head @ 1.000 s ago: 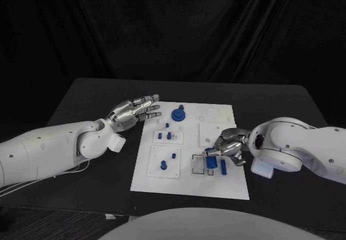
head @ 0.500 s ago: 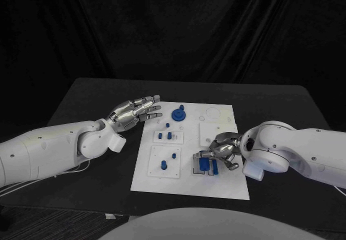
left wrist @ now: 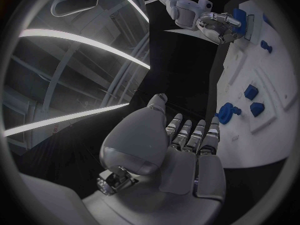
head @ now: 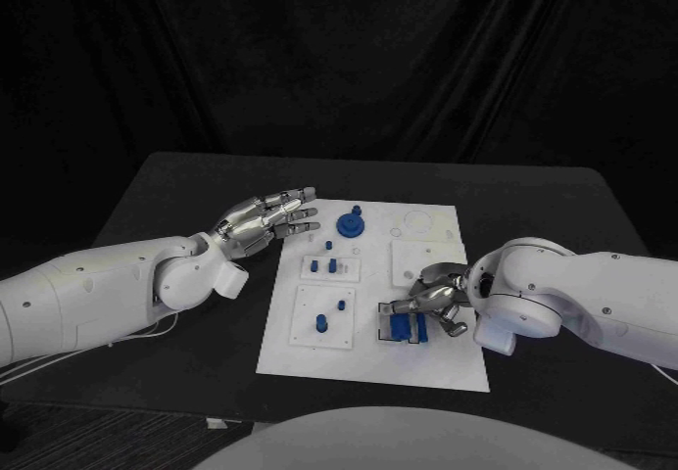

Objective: Assemble the parts on the task board

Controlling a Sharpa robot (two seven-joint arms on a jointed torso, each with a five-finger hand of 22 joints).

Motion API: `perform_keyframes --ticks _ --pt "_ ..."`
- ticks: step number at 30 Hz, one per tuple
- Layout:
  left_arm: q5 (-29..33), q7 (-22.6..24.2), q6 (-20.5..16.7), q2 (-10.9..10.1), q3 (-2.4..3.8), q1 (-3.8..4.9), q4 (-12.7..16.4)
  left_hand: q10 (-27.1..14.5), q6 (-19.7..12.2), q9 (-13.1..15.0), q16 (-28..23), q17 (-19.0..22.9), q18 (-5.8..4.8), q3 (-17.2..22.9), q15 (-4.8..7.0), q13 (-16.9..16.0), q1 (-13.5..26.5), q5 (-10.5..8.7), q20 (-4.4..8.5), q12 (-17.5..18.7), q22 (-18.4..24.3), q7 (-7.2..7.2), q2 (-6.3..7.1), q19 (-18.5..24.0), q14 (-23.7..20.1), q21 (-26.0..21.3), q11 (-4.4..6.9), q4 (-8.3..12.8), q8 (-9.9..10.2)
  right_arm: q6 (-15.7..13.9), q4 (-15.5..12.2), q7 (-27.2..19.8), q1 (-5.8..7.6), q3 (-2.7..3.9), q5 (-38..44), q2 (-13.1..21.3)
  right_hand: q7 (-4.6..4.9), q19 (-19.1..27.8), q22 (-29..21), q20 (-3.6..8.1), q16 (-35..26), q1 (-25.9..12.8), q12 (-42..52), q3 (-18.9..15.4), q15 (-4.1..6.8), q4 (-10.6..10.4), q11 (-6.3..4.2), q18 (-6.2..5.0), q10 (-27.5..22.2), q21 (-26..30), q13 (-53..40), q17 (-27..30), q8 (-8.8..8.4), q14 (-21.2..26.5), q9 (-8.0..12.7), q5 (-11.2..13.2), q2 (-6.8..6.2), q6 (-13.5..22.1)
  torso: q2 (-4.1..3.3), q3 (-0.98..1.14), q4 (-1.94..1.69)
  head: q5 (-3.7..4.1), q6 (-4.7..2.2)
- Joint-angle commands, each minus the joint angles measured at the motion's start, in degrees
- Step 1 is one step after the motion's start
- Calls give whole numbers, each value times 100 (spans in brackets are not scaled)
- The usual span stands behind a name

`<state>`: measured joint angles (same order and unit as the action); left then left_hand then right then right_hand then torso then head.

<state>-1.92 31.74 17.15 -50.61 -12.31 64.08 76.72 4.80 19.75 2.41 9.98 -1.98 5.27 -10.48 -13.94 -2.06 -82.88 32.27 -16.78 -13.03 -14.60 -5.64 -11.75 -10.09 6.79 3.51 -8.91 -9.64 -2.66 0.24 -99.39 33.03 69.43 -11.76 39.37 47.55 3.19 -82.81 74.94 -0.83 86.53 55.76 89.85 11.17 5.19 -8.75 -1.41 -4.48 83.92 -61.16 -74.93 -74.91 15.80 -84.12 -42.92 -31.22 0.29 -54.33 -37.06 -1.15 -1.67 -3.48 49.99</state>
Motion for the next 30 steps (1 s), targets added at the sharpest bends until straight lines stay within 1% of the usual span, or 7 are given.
perform_keyframes --ticks 1,5,7,9,15,24,30 --pt "13 40 97 13 6 -8 3 2 -30 -1 25 -8 -74 42 -27 -9 2 4 0 -21 5 5 -68 -24 -6 6 -28 5 -16 234 3 219 -41 -14 124 0 5 0 749 -51 -23 -87 15 518 -37 476 32 -108 608 33 -1507 -455 -31 -409 31 92 17 3 -2 1 -1 -7 1" --pt "13 25 119 25 6 -11 -6 0 -26 0 29 -8 -74 46 -33 -8 2 3 0 -21 10 2 -70 -22 -3 5 -29 7 -17 268 8 226 -56 -14 135 -15 14 2 743 -57 -25 -180 15 435 -44 387 39 -111 608 53 -1507 -440 -47 -407 100 417 13 -5 0 -1 2 -7 1" --pt "13 17 130 30 6 -12 -7 -2 -18 1 34 -9 -74 50 -41 -8 3 3 0 -19 15 -6 -74 -20 1 4 -29 9 -19 278 14 227 -71 -14 139 -31 22 1 742 -63 -27 -260 15 357 -51 306 47 -112 608 61 -1507 -427 -58 -404 150 702 11 -9 0 0 1 -13 1" --pt "13 11 135 32 6 -14 -8 -2 -18 1 34 -9 -74 50 -41 -8 3 3 0 -19 15 -6 -74 -20 1 4 -29 9 -19 276 23 224 -80 -14 141 -42 28 1 740 -70 -27 -401 15 232 -58 180 54 -112 608 69 -1507 -422 -63 -404 196 1137 3 -16 -2 0 0 -12 1" --pt "13 -10 143 28 6 -16 -11 -2 -18 1 34 -9 -74 50 -41 -8 3 3 0 -19 15 -6 -74 -20 1 4 -29 9 -19 240 49 221 -92 -14 143 -51 42 6 730 -79 -35 -669 15 -38 -67 -74 67 -119 608 113 -1507 -382 -78 -397 292 1848 40 41 0 1 0 -11 1" --pt "13 -29 159 34 6 -20 -18 -3 -7 3 77 -17 -73 59 -63 -8 7 0 1 -25 17 -21 -77 -22 34 4 -28 16 -22 233 67 223 -96 -14 144 -46 57 16 716 -90 -50 -849 15 -248 -77 -272 79 -128 608 174 -1507 -324 -68 -387 364 2107 105 88 -1 0 -1 -11 1" --pt "13 -39 172 42 6 -25 -24 -5 -9 3 97 -20 -71 63 -72 -8 9 -1 1 -24 18 -26 -77 -23 51 4 -27 19 -23 268 71 223 -97 -14 144 -51 58 15 715 -91 -52 -855 15 -287 -78 -282 80 -129 608 179 -1507 -316 -63 -386 376 2150 93 92 -2 0 -1 -12 1"
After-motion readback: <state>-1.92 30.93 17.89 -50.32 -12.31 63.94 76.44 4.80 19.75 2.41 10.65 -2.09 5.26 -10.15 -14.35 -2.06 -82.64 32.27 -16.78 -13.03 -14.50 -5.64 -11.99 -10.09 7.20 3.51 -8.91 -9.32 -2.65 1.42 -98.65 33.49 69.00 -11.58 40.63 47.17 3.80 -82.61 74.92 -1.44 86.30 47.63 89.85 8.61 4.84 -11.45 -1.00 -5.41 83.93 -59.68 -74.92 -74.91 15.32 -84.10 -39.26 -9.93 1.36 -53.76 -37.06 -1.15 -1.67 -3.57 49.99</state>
